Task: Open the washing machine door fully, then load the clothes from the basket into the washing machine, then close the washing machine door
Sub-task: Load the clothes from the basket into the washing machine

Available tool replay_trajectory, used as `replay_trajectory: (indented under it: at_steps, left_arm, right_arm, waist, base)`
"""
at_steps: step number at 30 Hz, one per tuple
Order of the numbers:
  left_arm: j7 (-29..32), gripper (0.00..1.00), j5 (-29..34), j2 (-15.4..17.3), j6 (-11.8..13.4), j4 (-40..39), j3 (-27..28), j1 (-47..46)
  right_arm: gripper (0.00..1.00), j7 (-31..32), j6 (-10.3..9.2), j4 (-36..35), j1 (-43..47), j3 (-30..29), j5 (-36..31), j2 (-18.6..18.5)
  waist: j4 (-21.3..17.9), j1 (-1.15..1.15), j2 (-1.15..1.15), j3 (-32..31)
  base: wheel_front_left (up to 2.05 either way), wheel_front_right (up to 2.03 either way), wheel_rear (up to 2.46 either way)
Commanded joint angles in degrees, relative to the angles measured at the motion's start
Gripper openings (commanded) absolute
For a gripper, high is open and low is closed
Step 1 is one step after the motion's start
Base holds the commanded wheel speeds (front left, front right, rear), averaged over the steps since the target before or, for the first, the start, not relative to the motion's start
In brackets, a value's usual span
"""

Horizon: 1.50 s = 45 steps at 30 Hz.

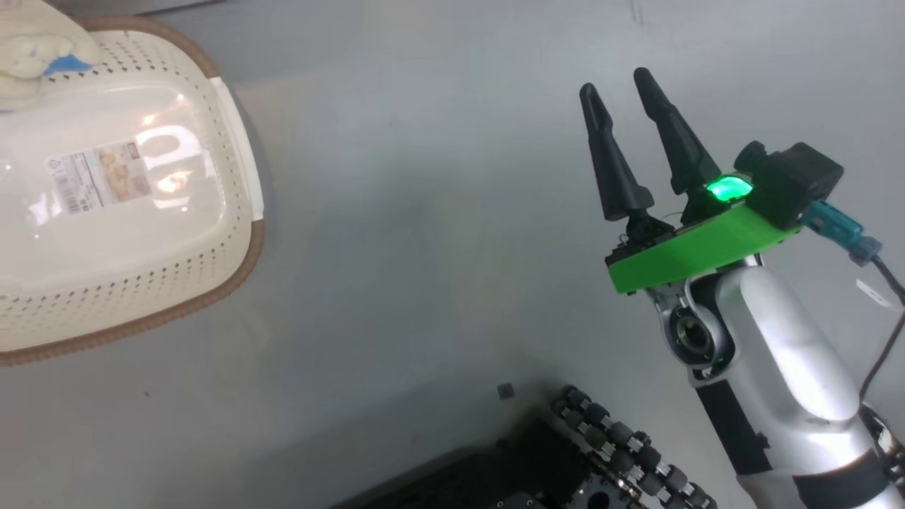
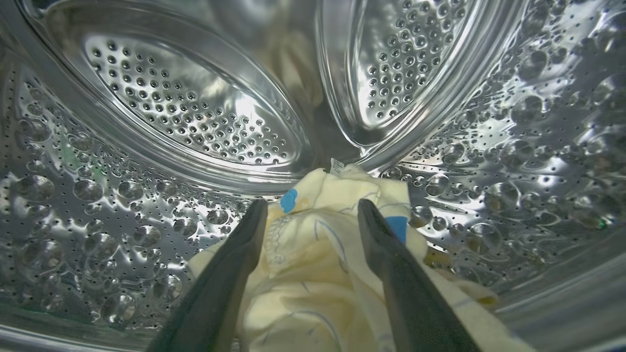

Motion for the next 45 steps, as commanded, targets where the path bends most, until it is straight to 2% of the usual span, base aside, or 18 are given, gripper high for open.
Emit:
replay_trajectory:
  at_steps: [1,8,16,21,26,31,40,45]
  left_arm:
    - [-1.1,1.0,-1.5,1.1,0.0,-1.7,-0.1,1.9]
    - [-2.0,1.0,-8.1,-0.5,0.0,-5.4,-3.3,12.9]
    - [-2.3,1.0,-14.8,0.2,0.0,-14.0,-5.6,24.5]
    - [-2.3,1.0,-19.4,0.9,0.0,-20.6,-3.4,34.3]
    - [-2.3,1.0,-21.0,0.7,0.1,-26.5,0.6,44.8]
    - [-2.3,1.0,-18.6,-0.3,2.0,-34.3,3.4,56.5]
    - [-2.3,1.0,-16.1,-3.5,8.7,-49.4,11.0,75.8]
    - [-2.3,1.0,-14.8,-5.9,11.2,-56.0,16.6,84.9]
  right_arm:
    - [1.0,-0.4,-0.15,-0.9,2.0,-0.5,-1.1,0.0]
    - [1.0,-0.4,-0.15,0.3,3.0,-2.4,-4.1,0.0]
    - [1.0,-0.4,-0.15,2.1,5.3,-3.9,-6.9,0.0]
    - [1.0,-0.4,-0.15,3.2,6.9,-4.5,-8.2,0.0]
    - [1.0,-0.4,-0.15,4.2,8.4,-4.9,-8.8,0.0]
    - [1.0,-0.4,-0.15,5.0,10.3,-5.0,-9.0,0.0]
    - [1.0,-0.4,-0.15,5.8,13.3,-4.5,-8.9,0.0]
    - [1.0,-0.4,-0.15,6.2,14.7,-4.4,-8.8,0.0]
  waist:
    - [1.5,0.0,0.0,-2.9]
    - [4.6,0.0,0.0,-10.1]
    - [8.2,0.0,0.0,-18.4]
    - [10.4,0.0,0.0,-24.4]
    - [12.0,0.0,0.0,-30.4]
    - [12.9,0.0,0.0,-35.7]
    - [13.6,0.0,0.0,-42.3]
    - [13.4,0.0,0.0,-44.7]
  base:
    - [0.0,0.0,0.0]
    - [0.0,0.0,0.0]
    - [0.0,0.0,0.0]
    - [0.0,0.0,0.0]
    - [0.0,0.0,0.0]
    - [0.0,0.0,0.0]
    - [0.0,0.0,0.0]
    - [0.0,0.0,0.0]
